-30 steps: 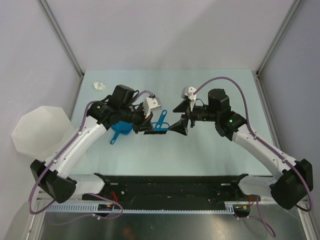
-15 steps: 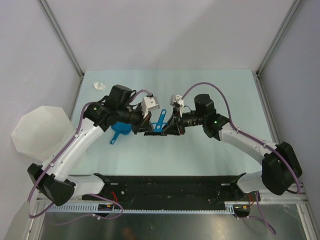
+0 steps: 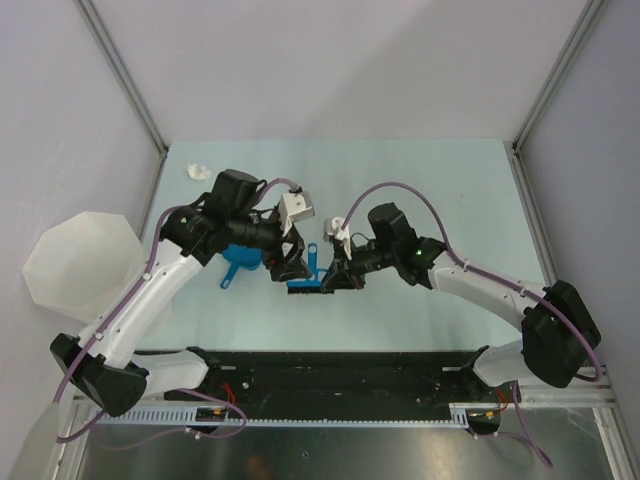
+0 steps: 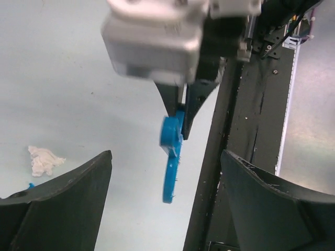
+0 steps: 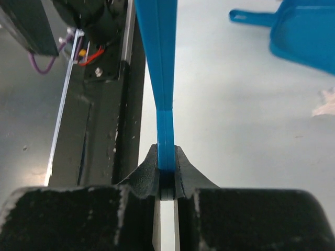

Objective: Sweep away the paper scraps from the table

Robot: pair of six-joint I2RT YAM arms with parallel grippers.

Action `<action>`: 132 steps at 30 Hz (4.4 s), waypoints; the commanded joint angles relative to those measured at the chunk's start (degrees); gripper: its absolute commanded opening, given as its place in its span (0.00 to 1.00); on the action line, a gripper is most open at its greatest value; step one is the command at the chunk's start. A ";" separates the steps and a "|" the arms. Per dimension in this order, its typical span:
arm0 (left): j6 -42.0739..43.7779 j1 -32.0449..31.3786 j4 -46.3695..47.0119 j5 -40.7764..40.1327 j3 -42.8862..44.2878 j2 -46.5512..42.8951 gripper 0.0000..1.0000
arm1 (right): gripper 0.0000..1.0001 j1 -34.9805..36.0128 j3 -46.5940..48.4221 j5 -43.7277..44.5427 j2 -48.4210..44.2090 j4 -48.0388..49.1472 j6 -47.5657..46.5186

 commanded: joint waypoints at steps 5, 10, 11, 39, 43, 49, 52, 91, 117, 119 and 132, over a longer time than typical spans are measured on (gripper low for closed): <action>0.75 -1.10 1.51 6.38 1.67 0.53 0.76 | 0.00 3.49 3.18 3.49 -1.28 -9.15 -10.13; 0.04 -1.63 1.51 8.15 1.58 0.88 0.68 | 0.00 3.58 4.23 3.75 -0.49 -9.41 -10.39; -0.22 -1.81 1.42 8.15 1.67 0.97 0.63 | 0.00 3.58 4.32 3.84 -0.40 -9.32 -10.39; 0.99 6.63 28.65 -73.12 20.90 26.61 0.00 | 1.00 -3.54 1.33 22.56 -2.33 -2.03 4.20; 16.34 7.94 41.65 -86.49 29.15 39.88 0.00 | 1.00 -2.93 1.07 21.68 -2.86 -2.90 3.32; 23.76 14.97 42.56 -92.31 47.68 59.02 0.00 | 1.00 -0.65 0.98 22.47 -2.86 -3.43 1.48; 25.53 18.14 42.64 -92.66 54.74 66.41 0.00 | 1.00 0.23 0.98 22.65 -2.77 -3.17 1.03; 3.03 12.27 22.87 -27.54 12.94 46.86 0.00 | 1.00 7.44 0.54 33.80 -7.69 -8.88 1.03; -7.43 -1.19 11.88 -28.22 23.55 26.02 0.00 | 1.00 8.41 -8.07 42.42 -25.45 -9.67 2.79; -7.34 -0.93 11.88 -32.70 24.52 26.98 0.00 | 1.00 8.41 -8.33 43.30 -25.19 -9.50 2.79; -3.38 6.82 16.98 -51.62 25.51 42.54 0.00 | 1.00 8.15 -9.30 44.00 -23.95 -9.15 2.79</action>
